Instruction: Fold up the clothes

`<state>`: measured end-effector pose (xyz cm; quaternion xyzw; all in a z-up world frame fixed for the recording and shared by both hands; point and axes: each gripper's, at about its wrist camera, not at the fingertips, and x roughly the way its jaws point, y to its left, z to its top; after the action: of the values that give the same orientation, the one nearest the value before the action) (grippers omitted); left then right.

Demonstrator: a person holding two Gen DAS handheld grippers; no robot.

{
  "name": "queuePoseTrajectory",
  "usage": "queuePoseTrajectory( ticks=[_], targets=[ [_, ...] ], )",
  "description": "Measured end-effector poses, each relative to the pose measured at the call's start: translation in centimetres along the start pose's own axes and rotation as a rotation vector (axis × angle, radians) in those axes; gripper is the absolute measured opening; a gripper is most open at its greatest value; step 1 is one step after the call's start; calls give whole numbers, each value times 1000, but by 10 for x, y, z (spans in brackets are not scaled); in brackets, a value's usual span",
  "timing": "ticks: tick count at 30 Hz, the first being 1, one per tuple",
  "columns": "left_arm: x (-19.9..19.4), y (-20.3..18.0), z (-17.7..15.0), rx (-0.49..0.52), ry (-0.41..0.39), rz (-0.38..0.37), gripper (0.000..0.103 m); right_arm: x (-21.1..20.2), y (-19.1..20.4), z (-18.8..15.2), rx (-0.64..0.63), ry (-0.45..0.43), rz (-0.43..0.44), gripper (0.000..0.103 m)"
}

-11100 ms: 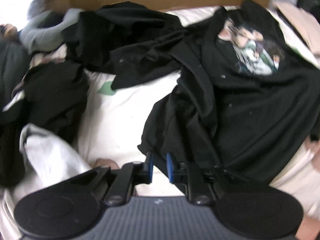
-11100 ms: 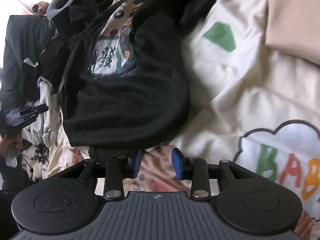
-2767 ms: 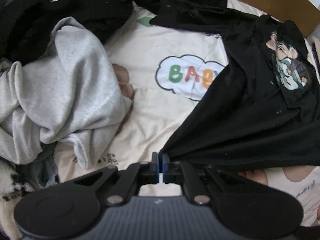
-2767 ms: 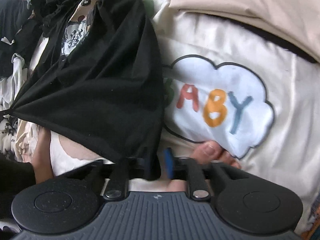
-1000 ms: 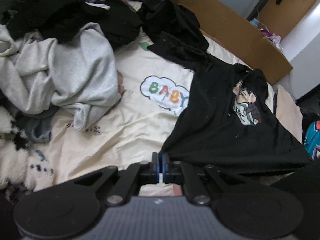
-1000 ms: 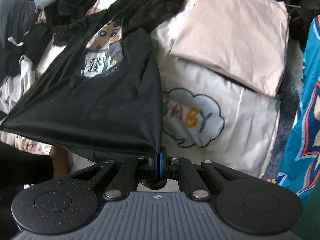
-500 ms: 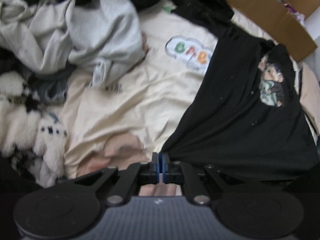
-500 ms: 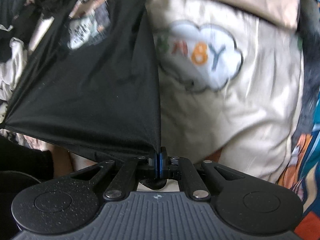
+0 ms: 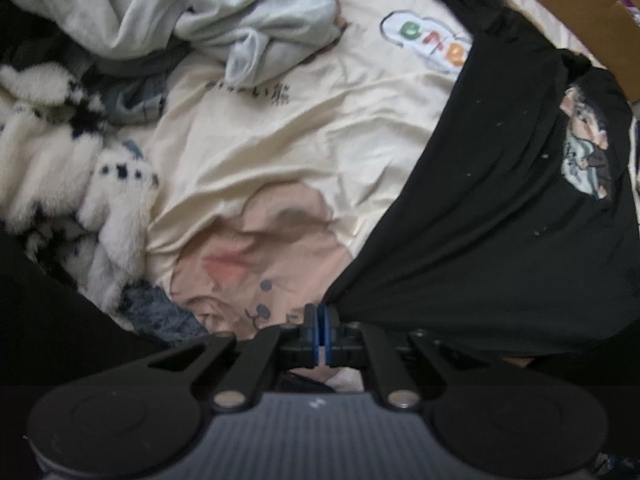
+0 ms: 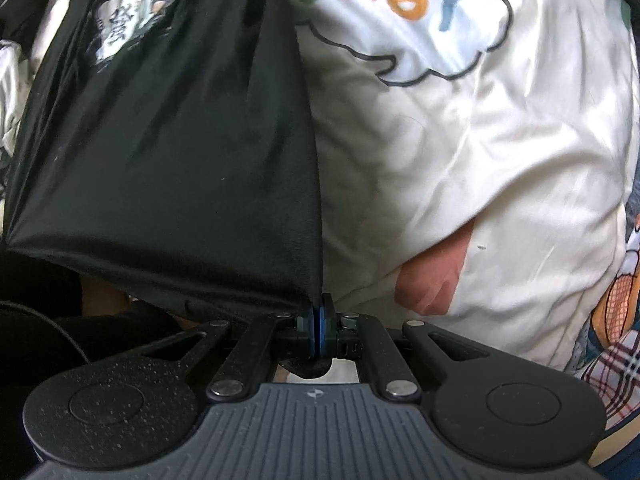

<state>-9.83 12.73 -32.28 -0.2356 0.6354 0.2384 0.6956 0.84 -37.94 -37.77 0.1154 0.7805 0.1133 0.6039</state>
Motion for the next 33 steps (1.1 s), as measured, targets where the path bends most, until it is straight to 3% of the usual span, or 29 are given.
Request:
queuePoseTrajectory(
  ticks=[7, 12, 15, 19, 23, 33],
  targets=[
    [38, -4, -1, 4, 31, 23, 3, 11, -8, 2, 52, -24, -11, 0],
    [45, -4, 2, -6, 64, -36, 11, 9, -20, -3, 107, -38, -2, 2],
    [36, -4, 14, 8, 30, -32, 14, -1, -22, -1, 111, -71, -7, 11],
    [24, -3, 31, 22, -19, -29, 18, -13, -25, 0, 128, -121, -35, 14],
    [14, -2, 52, 42, -74, -36, 20, -33, -26, 4, 124, -206, -36, 30],
    [18, -58, 128, 141, -202, -56, 24, -53, -5, 37, 104, -425, -6, 30]
  ],
)
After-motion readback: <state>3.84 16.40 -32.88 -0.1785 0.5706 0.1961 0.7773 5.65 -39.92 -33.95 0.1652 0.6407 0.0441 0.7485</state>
